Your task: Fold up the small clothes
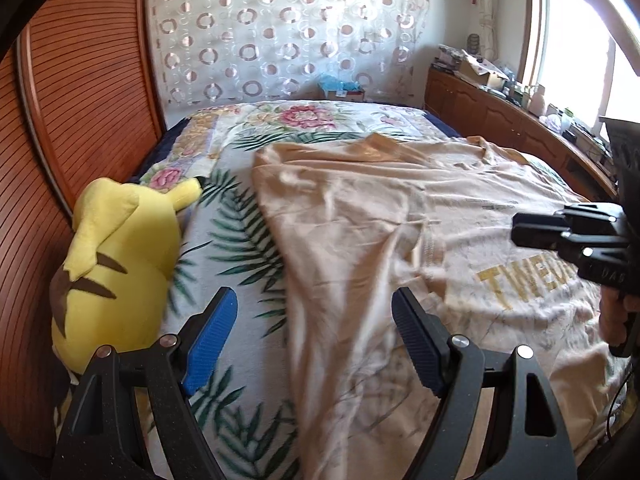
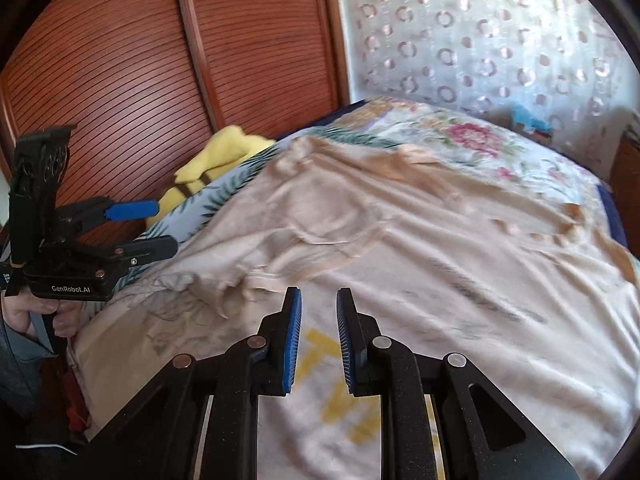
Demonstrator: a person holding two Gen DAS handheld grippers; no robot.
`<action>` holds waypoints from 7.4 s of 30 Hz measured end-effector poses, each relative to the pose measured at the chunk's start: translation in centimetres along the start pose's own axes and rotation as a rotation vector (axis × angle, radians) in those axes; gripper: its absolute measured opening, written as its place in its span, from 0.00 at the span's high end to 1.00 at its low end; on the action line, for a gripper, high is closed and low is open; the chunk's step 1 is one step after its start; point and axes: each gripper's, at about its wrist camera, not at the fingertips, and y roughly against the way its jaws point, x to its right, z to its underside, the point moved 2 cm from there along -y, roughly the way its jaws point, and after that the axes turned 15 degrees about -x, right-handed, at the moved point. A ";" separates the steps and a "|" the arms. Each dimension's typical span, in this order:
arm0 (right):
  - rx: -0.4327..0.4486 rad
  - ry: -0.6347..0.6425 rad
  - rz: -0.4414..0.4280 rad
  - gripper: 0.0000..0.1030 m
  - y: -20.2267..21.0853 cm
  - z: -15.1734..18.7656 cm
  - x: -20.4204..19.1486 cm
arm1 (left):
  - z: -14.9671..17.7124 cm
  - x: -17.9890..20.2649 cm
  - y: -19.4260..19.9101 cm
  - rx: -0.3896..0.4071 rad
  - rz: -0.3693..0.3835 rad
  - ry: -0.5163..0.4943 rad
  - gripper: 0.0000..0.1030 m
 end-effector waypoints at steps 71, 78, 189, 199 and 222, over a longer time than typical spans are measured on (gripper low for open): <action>0.065 -0.494 0.385 0.99 19.2 18.5 17.6 | -4.1 11.5 -6.3 -0.157 0.073 -0.227 0.00; 0.122 -0.372 0.321 0.99 18.7 15.0 14.4 | -4.1 11.4 -6.3 -0.158 0.073 -0.227 0.00; -0.074 -0.160 0.170 0.92 9.9 16.2 7.4 | -1.5 9.9 1.0 0.019 0.138 -0.127 0.00; -0.073 -0.159 0.225 0.70 7.1 12.9 8.6 | -1.7 9.9 1.3 0.024 0.129 -0.127 0.00; -0.080 -0.116 0.130 0.96 6.4 12.0 8.2 | -3.1 7.0 1.1 0.039 0.084 -0.078 0.00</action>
